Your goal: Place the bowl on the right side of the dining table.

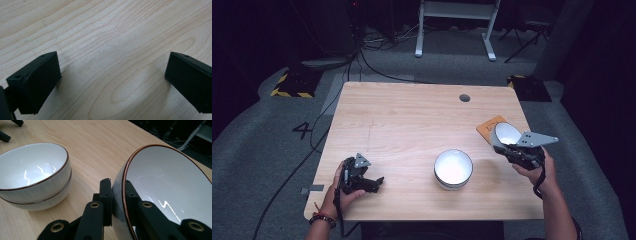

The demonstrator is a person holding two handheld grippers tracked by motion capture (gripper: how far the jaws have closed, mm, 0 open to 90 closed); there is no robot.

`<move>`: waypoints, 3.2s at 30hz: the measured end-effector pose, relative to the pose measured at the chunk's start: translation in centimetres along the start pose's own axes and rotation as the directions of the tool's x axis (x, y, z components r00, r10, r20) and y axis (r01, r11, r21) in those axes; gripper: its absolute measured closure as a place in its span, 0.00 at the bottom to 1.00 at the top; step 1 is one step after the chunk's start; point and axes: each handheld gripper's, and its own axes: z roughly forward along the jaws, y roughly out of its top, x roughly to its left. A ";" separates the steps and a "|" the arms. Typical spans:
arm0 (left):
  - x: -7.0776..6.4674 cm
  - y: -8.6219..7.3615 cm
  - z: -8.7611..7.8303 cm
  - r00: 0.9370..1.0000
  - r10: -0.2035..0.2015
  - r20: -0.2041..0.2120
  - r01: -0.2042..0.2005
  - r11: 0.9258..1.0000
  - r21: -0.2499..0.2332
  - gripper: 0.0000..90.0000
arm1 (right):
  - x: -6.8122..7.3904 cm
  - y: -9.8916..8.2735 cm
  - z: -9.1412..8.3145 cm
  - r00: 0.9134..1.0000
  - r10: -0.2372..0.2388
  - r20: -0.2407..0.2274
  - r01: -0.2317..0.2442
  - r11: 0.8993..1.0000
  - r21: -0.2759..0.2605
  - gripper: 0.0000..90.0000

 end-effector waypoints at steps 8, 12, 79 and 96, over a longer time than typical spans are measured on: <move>0.0 0.0 0.0 1.000 0.000 0.000 0.000 1.000 0.000 0.00 | -1.1 -0.7 0.4 0.999 0.022 0.030 -0.023 1.000 0.009 0.91; 0.0 0.0 0.0 1.000 0.000 0.001 0.000 1.000 0.001 0.00 | -1.6 -1.0 0.7 0.999 0.031 0.043 -0.031 0.999 0.010 0.91; 0.0 0.0 0.0 1.000 0.000 0.000 0.000 1.000 0.000 0.00 | -7.8 -1.3 8.1 0.984 0.074 0.162 -0.101 0.981 0.163 0.90; 0.0 0.0 0.0 1.000 0.000 0.001 0.000 1.000 0.001 0.00 | -7.8 -2.2 9.1 0.982 0.087 0.168 -0.120 0.974 0.192 0.90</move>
